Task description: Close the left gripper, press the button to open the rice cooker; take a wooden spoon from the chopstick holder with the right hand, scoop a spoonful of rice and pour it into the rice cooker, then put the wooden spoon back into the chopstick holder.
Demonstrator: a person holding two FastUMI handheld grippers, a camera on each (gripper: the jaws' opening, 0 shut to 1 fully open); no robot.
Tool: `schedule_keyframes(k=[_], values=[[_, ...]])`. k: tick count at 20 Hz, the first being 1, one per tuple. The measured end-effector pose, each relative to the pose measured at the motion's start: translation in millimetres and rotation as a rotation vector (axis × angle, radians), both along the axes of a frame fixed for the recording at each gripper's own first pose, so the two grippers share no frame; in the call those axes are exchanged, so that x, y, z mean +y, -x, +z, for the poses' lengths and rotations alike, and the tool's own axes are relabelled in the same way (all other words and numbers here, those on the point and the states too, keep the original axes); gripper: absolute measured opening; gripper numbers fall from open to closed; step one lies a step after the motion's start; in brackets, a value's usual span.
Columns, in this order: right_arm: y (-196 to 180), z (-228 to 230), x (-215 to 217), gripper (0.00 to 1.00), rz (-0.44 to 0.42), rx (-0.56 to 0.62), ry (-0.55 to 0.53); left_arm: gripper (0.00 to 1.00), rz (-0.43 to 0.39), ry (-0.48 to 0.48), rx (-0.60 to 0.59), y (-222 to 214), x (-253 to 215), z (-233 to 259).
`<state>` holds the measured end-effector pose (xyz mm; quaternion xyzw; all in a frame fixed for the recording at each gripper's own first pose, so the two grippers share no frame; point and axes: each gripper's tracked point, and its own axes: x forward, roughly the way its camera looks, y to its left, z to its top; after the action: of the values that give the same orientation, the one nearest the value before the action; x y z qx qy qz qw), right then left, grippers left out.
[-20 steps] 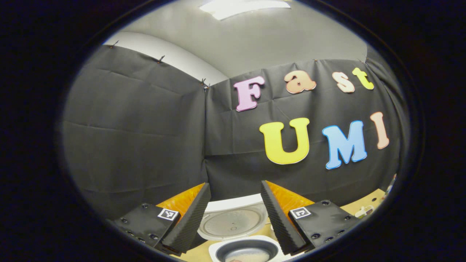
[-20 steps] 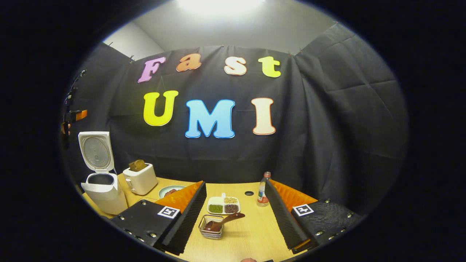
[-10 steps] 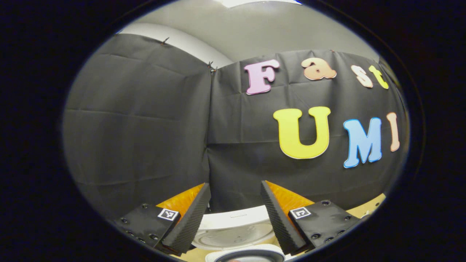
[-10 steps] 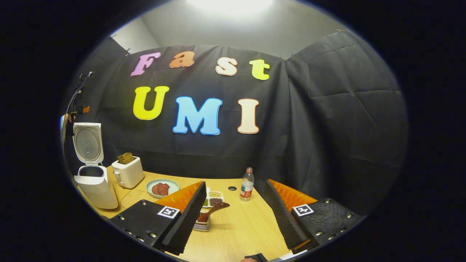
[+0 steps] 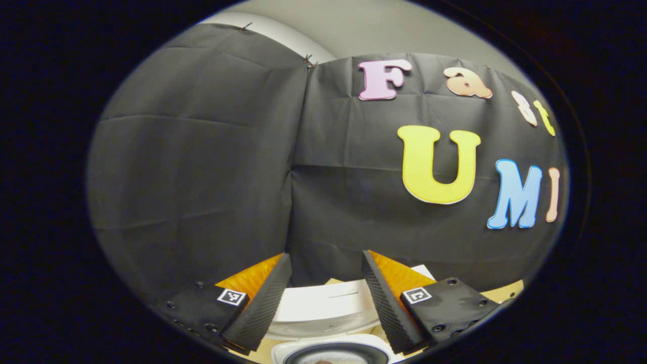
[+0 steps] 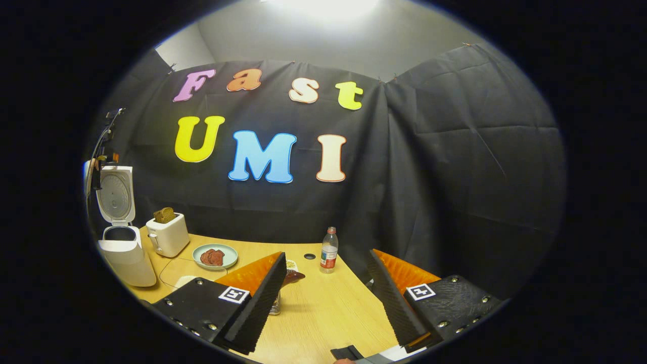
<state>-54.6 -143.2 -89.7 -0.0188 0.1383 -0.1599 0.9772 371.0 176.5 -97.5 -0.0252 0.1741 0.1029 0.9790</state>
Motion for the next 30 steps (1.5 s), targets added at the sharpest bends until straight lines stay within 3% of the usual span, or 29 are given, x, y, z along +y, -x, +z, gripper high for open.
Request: schedule_keyframes(k=[1, 2, 4, 5, 16, 30], values=[[-1, -1, 0, 0.98, 0.005, 0.002, 0.005, 0.97, -0.009, -0.023, -0.018, -1, 0, 0], [-2, -2, 1, 0.98, 0.014, 0.004, 0.006, 0.91, -0.017, -0.03, -0.014, 2, -5, 0], [-6, -4, 3, 0.98, 0.033, 0.008, 0.001, 0.97, -0.044, -0.084, -0.011, 10, -11, -2], [-9, -5, 5, 0.98, 0.046, 0.01, -0.005, 0.94, -0.051, -0.096, -0.027, 13, -14, 1], [-40, -6, 6, 0.98, 0.169, -0.01, -0.046, 0.96, -0.077, -0.075, -0.02, 85, -50, -4], [-67, -17, 4, 0.98, 0.267, 0.01, -0.059, 0.95, -0.076, -0.04, 0.029, 177, -88, -56]])
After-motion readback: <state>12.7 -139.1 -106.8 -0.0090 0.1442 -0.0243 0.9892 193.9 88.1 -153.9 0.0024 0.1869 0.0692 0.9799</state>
